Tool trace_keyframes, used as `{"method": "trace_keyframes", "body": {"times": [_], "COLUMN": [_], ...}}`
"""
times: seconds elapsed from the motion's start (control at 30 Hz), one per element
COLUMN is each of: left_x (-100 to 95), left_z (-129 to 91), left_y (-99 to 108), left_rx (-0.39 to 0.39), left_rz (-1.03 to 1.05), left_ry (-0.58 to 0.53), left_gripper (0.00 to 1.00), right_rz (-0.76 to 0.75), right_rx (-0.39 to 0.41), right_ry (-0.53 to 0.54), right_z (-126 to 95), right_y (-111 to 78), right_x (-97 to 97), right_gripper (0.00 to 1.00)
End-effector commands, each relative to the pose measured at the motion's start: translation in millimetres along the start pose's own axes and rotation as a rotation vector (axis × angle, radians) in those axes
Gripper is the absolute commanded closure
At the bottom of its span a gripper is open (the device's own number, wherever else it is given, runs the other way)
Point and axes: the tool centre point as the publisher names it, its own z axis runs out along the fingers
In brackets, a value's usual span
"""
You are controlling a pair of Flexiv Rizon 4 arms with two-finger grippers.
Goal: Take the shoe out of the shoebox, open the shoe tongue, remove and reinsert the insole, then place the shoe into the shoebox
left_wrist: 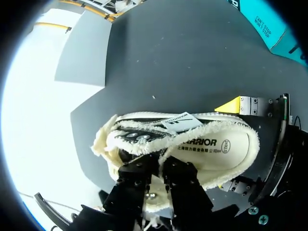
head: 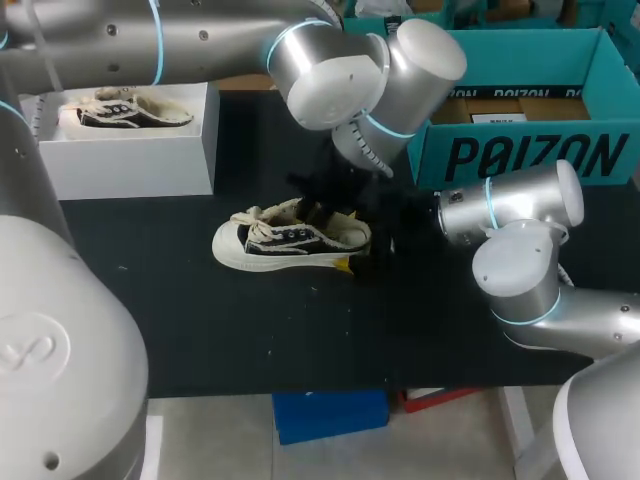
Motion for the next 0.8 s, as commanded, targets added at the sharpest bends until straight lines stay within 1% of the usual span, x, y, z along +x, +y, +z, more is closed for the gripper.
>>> {"method": "trace_keyframes", "body": {"times": [0.03, 0.17, 0.37, 0.53, 0.8], "left_x": [-2.9, -3.0, -9.2, -20.7, -39.7], "left_z": [-1, -5, -23, -30, -32], "left_y": [2, 2, -3, -10, -8], "left_rx": [0.004, 0.012, 0.041, 0.068, 0.091], "left_rz": [0.006, 0.004, -0.03, -0.074, -0.129], "left_ry": [0.009, 0.036, 0.128, 0.189, 0.282], "left_gripper": [1.0, 1.0, 1.0, 1.0, 1.0], "right_rz": [0.001, 0.001, 0.001, 0.001, 0.001], "right_rx": [0.0, 0.0, 0.0, 0.0, 0.0], "right_ry": [-0.002, -0.002, -0.002, -0.002, -0.002], "right_z": [3, 3, 3, 3, 3], "right_y": [-2.0, -2.0, -2.0, -2.0, -2.0], "right_x": [-0.8, -0.8, -0.8, -0.8, -0.8], "right_gripper": [1.0, 1.0, 1.0, 1.0, 1.0]}}
